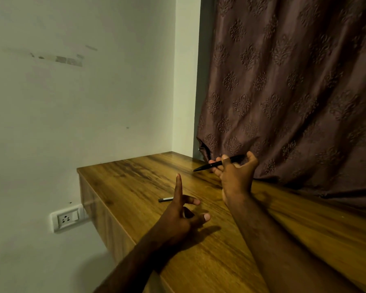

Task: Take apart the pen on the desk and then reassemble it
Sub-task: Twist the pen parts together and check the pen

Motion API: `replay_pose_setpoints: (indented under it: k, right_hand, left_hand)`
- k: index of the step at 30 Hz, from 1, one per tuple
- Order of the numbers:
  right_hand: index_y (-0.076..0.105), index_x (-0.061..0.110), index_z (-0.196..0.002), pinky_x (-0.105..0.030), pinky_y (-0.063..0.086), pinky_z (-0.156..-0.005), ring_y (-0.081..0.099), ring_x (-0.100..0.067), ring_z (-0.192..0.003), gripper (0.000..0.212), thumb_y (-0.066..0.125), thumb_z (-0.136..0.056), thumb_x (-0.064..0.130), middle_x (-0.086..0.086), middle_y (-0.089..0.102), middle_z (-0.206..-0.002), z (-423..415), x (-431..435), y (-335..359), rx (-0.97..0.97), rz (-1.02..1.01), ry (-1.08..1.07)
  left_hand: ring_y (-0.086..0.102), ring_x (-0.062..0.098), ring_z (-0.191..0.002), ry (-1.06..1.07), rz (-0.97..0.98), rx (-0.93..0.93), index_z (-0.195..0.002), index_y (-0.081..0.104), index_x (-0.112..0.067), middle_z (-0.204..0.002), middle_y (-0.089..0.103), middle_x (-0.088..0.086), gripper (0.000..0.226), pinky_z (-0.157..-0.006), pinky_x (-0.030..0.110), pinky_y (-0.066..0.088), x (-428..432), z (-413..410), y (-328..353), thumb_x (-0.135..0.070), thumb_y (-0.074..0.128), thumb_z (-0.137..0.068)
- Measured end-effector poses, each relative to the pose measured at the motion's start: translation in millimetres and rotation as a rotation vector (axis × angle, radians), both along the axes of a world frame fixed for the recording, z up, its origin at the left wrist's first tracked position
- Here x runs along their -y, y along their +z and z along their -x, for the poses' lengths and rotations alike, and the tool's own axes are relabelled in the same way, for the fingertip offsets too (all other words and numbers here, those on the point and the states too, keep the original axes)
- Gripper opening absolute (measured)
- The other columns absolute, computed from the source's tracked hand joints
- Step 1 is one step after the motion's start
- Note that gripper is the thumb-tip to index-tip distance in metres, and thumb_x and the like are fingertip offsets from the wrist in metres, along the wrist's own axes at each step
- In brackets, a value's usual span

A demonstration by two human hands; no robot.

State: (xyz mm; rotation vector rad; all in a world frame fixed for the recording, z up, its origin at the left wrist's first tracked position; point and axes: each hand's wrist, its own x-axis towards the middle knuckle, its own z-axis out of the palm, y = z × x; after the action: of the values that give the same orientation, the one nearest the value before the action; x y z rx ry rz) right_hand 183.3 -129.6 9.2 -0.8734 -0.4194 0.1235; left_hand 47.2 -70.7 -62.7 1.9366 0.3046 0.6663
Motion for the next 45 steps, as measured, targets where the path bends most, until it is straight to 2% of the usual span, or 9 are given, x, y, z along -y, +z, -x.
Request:
replay_pose_setpoints:
  k: [7, 12, 16, 23, 26, 32, 39, 45]
  right_hand:
    - [0.026, 0.023, -0.129, -0.042, 0.061, -0.072, 0.072, -0.033, -0.084, 0.051, 0.052, -0.094, -0.003, -0.028, 0.055, -0.120, 3.5, -0.3, 1.5, 0.056, 0.019, -0.022]
    - [0.029, 0.020, -0.125, -0.041, 0.061, -0.066, 0.072, -0.030, -0.077, 0.046, 0.052, -0.094, -0.004, -0.029, 0.057, -0.117, 3.0, 1.3, 0.4, 0.029, 0.014, -0.067]
    - [0.029, 0.019, -0.127, -0.040, 0.061, -0.066, 0.072, -0.019, -0.067, 0.046, 0.051, -0.094, -0.005, -0.027, 0.058, -0.115, 0.7, 4.5, 0.0, -0.007, 0.005, -0.081]
    - [0.028, 0.015, -0.132, -0.042, 0.061, -0.069, 0.069, -0.012, -0.067, 0.049, 0.052, -0.094, -0.005, -0.014, 0.058, -0.102, 4.2, 4.4, 2.7, -0.035, 0.000, -0.080]
    - [0.028, 0.015, -0.131, -0.040, 0.061, -0.066, 0.070, -0.011, -0.062, 0.048, 0.052, -0.094, -0.005, -0.021, 0.057, -0.111, 5.6, 3.7, 3.2, -0.028, -0.002, -0.073]
    - [0.029, 0.023, -0.121, -0.041, 0.061, -0.065, 0.072, -0.034, -0.083, 0.045, 0.051, -0.094, -0.005, -0.030, 0.057, -0.117, 4.9, 0.1, 0.2, -0.030, 0.008, -0.066]
    - [0.030, 0.024, -0.118, -0.041, 0.061, -0.065, 0.072, -0.033, -0.082, 0.044, 0.053, -0.093, -0.005, -0.029, 0.059, -0.114, 5.3, -1.2, -0.5, -0.025, -0.004, -0.054]
    - [0.031, 0.023, -0.120, -0.036, 0.061, -0.061, 0.071, -0.036, -0.087, 0.045, 0.053, -0.093, -0.004, -0.030, 0.057, -0.118, 6.8, -1.0, -1.3, -0.016, -0.005, -0.057]
  left_hand:
    - [0.069, 0.011, -0.082, -0.016, 0.029, 0.024, -0.138, -0.026, -0.050, -0.116, 0.058, -0.009, 0.119, -0.072, 0.025, 0.056, 1.6, 1.3, 2.0, -0.036, 0.075, -0.076]
    - [0.069, 0.013, -0.083, -0.012, 0.034, 0.034, -0.139, -0.024, -0.051, -0.116, 0.058, -0.008, 0.118, -0.076, 0.030, 0.057, 2.6, 2.9, 3.0, -0.035, 0.075, -0.076]
    - [0.068, 0.015, -0.086, -0.003, 0.005, 0.018, -0.137, -0.023, -0.055, -0.116, 0.058, -0.011, 0.118, -0.080, 0.037, 0.058, 3.1, 3.0, 2.5, -0.039, 0.076, -0.075]
    - [0.068, 0.016, -0.086, -0.009, 0.017, 0.020, -0.138, -0.022, -0.054, -0.113, 0.059, -0.011, 0.117, -0.077, 0.034, 0.059, 4.1, 2.3, 2.6, -0.037, 0.076, -0.076]
    - [0.069, 0.015, -0.085, -0.011, 0.029, 0.034, -0.140, -0.022, -0.051, -0.113, 0.059, -0.008, 0.116, -0.074, 0.030, 0.058, 3.4, 2.5, 3.4, -0.033, 0.075, -0.077]
    - [0.069, 0.012, -0.081, -0.017, 0.051, 0.060, -0.141, -0.018, -0.050, -0.114, 0.059, -0.005, 0.114, -0.065, 0.019, 0.054, 3.3, 2.8, 3.7, -0.028, 0.074, -0.078]
    - [0.069, 0.013, -0.081, -0.018, 0.066, 0.070, -0.140, -0.011, -0.055, -0.114, 0.059, -0.007, 0.110, -0.066, 0.022, 0.056, 4.0, 3.9, 3.9, -0.029, 0.075, -0.077]
    - [0.069, 0.011, -0.082, -0.006, 0.017, 0.032, -0.141, -0.014, -0.053, -0.114, 0.058, -0.010, 0.110, -0.071, 0.026, 0.057, 3.5, 3.3, 3.9, -0.035, 0.074, -0.077]
